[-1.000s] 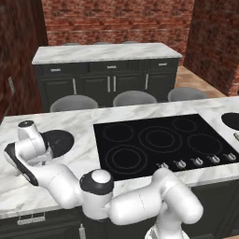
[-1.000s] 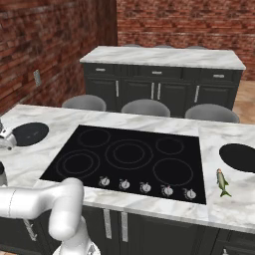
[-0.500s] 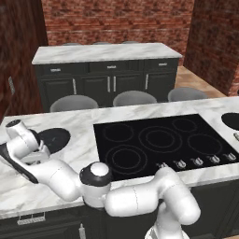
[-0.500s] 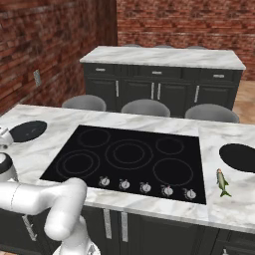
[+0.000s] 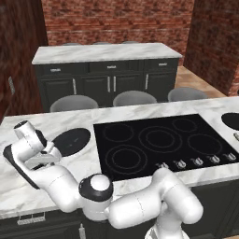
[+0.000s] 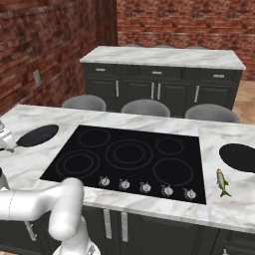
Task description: Place both pans onto different burners. Then place the tomato and the fish on different pans.
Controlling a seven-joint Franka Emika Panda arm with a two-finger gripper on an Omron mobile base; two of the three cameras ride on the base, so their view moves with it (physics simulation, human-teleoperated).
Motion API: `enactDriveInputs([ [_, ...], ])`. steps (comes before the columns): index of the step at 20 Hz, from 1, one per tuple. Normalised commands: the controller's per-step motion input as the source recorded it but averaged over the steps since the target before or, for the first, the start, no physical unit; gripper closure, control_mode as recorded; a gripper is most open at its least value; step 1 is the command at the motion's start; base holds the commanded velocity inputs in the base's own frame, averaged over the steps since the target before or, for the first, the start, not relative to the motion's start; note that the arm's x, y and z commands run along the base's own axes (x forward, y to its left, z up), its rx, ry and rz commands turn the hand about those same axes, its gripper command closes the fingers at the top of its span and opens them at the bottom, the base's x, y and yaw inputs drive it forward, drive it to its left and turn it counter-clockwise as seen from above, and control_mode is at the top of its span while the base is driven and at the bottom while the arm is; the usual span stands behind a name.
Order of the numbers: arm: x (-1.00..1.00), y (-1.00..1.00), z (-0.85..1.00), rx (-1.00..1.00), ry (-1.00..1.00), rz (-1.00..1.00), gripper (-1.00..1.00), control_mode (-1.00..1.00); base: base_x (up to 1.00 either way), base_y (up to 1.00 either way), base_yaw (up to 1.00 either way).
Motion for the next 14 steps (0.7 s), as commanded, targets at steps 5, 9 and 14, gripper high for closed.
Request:
enactDriveInputs([
  [5, -0.3, -0.89, 0.04, 0.2, -0.2, -0.16, 1.0, -1.0, 0.0, 0.0, 0.0],
  [9, -0.17, -0.74, 0.06, 0.33, -0.09, -0.03, 1.0, -1.0, 0.0, 0.0, 0.0],
  [14, -0.13, -0.54, 0.05, 0.25, -0.01, 0.01, 1.0, -1.0, 0.0, 0.0, 0.0],
])
